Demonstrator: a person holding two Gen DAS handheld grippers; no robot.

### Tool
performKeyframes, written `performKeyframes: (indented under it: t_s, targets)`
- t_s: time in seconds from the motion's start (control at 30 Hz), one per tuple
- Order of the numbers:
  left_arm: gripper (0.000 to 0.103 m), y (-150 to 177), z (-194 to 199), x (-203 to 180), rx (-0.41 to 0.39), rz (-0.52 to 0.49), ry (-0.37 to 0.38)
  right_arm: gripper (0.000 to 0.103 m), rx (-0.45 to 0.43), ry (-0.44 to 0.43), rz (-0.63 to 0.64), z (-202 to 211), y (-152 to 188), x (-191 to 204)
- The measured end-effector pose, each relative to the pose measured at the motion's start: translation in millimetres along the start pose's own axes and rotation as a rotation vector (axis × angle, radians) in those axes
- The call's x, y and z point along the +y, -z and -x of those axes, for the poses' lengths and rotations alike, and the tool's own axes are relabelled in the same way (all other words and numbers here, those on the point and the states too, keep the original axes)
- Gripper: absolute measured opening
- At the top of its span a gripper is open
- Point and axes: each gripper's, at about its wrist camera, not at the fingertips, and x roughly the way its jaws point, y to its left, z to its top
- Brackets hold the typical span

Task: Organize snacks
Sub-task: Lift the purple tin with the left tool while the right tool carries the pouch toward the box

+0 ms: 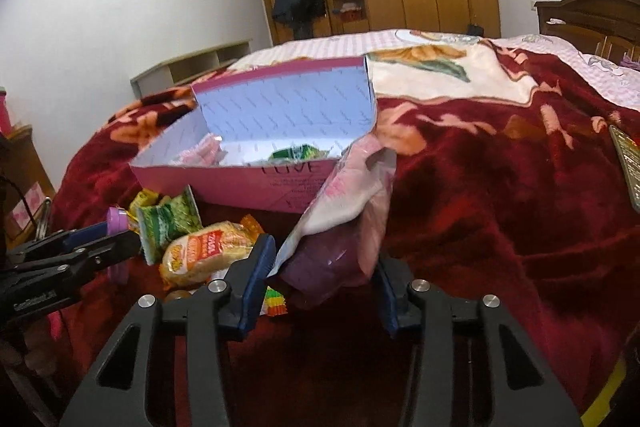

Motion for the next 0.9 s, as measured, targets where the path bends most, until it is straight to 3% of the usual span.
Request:
performKeyframes:
  t_s: [0.27, 0.37, 0.57, 0.9]
  targets:
    - [0.054, 0.3, -1.3, 2.3, 0.003, 0.010, -0.006, 0.046, 0.022, -0.008, -0.009, -7.0, -1.1, -1.3]
    - [0.054, 0.7, -1.9, 1.9, 0.005, 0.009, -0.006, 0.046, 0.073, -0.012, -0.026, -18.7, -1.8, -4.3]
    - [0.054, -2.0, -6.9, 4.3, 0.019, 0.019, -0.001, 0.052, 0.117, -0.028, -0.080, -36.4, -6.9, -12.1]
    - [0.054, -6.7, -6.0, 9.9, 0.007, 0.036, 0.010, 0.035, 0.081, -0.017, -0.148, -30.5, -4.4, -23.5]
